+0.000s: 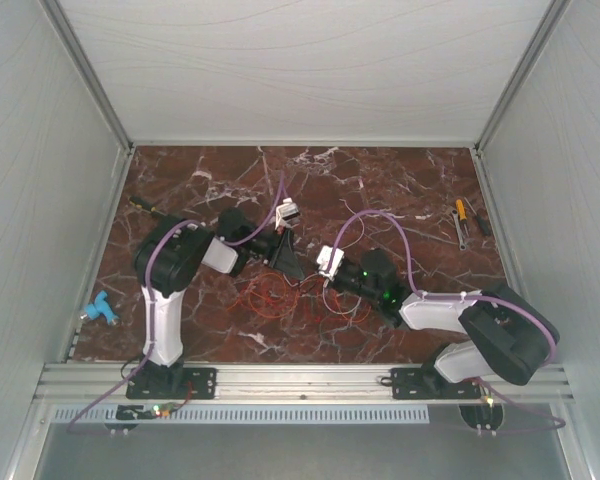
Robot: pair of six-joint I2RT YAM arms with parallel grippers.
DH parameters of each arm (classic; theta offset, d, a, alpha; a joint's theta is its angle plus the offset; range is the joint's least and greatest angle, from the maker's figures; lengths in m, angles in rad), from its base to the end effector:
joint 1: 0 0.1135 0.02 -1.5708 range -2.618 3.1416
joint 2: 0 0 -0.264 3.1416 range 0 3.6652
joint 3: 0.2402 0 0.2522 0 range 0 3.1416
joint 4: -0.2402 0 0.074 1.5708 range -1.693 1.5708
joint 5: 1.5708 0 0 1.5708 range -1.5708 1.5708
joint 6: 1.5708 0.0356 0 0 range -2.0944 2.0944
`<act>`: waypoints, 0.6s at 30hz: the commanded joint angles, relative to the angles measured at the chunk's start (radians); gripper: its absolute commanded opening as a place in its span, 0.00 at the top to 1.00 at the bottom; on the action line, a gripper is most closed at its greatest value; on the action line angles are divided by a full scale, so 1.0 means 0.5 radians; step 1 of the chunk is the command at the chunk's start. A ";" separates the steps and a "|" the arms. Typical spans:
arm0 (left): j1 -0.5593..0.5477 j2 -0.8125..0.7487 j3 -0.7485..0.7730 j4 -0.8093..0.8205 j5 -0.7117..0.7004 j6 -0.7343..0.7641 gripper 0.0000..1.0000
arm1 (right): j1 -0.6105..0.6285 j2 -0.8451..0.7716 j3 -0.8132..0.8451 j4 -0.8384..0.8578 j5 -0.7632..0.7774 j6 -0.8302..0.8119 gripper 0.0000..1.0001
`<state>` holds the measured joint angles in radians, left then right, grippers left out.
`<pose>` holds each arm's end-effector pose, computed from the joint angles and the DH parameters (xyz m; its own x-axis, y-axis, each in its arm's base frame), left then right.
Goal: Zip-tie the wires
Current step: Tie the cable at the center of the board.
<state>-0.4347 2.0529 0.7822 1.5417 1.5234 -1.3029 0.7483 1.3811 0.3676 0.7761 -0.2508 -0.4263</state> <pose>0.2980 -0.1776 0.1514 -0.7967 0.3196 -0.5129 0.4705 -0.2046 -0.8584 0.1817 0.1807 0.1711 0.1887 -0.3714 -0.9091 -0.8323 0.4308 -0.3488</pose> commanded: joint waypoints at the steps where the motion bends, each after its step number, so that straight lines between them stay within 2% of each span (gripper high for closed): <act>1: 0.001 0.061 0.075 0.231 0.056 -0.046 1.00 | 0.016 -0.063 0.004 0.166 0.015 -0.056 1.00; 18: -0.022 0.125 0.157 0.239 0.070 -0.054 1.00 | 0.068 -0.070 0.006 0.152 -0.027 -0.037 1.00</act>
<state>-0.4408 2.0911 0.8234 1.5475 1.5482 -1.3216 0.7673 1.3628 0.3676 0.7841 -0.2584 -0.4294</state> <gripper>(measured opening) 0.003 0.003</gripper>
